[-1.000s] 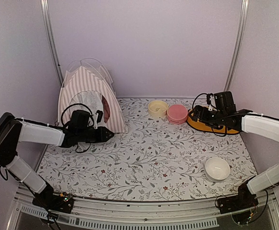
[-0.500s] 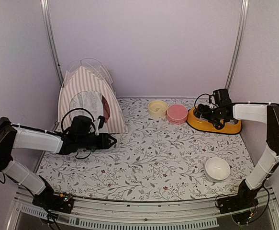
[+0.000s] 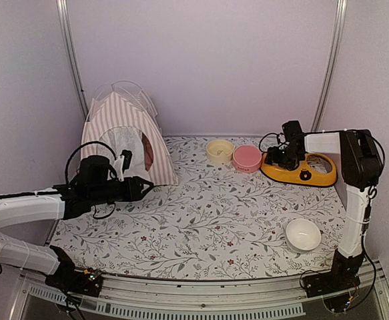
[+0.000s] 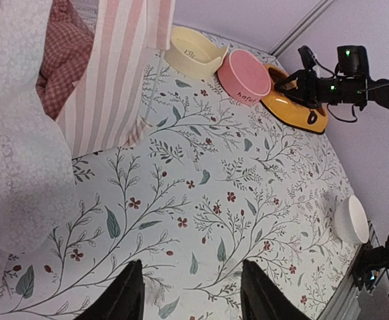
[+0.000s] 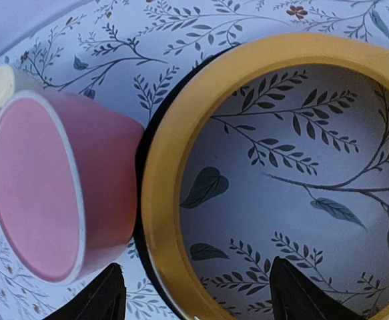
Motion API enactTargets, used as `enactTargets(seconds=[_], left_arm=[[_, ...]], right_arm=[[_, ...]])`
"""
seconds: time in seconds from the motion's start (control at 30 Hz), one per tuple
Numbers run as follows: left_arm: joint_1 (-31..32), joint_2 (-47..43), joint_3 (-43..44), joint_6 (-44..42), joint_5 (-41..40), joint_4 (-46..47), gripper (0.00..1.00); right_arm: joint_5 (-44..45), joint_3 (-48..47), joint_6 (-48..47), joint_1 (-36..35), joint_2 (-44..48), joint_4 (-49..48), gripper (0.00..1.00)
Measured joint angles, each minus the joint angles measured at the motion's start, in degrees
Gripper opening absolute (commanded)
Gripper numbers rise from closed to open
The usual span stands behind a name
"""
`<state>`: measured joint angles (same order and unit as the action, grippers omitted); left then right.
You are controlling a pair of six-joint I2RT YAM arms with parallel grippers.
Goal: Set up the pet tent
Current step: Move the pet food container to the center of the board.
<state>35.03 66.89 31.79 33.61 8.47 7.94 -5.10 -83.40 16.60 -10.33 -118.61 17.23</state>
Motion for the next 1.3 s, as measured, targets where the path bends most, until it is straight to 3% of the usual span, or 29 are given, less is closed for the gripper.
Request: enactTargets(seconds=[0.23, 0.5, 0.67, 0.93, 1.1, 1.3], left_arm=[[0.0, -0.79, 0.02, -0.61, -0.46, -1.38, 0.5], [0.0, 1.86, 1.11, -0.87, -0.17, -1.4, 0.5], [0.0, 2.91, 1.88, -0.96, -0.13, -1.2, 0.5], [0.0, 2.99, 1.92, -0.9, -0.09, -0.59, 0.5], [0.0, 2.99, 1.92, -0.87, -0.09, -0.35, 0.5], [0.0, 2.99, 1.92, -0.9, 0.0, -0.15, 0.5]], right_arm=[[0.46, 2.97, -2.75, -0.35, 0.9, 0.98, 0.51], [-0.02, 16.52, -3.23, -5.35, 10.84, -0.72, 0.46], [-1.09, 21.29, -0.92, -12.44, 13.46, -0.83, 0.47], [-7.1, 22.8, 10.27, -30.53, 13.18, -1.88, 0.53], [-11.3, 14.97, 17.68, -40.52, 7.91, -4.02, 0.59], [-14.36, 4.24, 22.75, -44.68, 3.43, -8.26, 0.73]])
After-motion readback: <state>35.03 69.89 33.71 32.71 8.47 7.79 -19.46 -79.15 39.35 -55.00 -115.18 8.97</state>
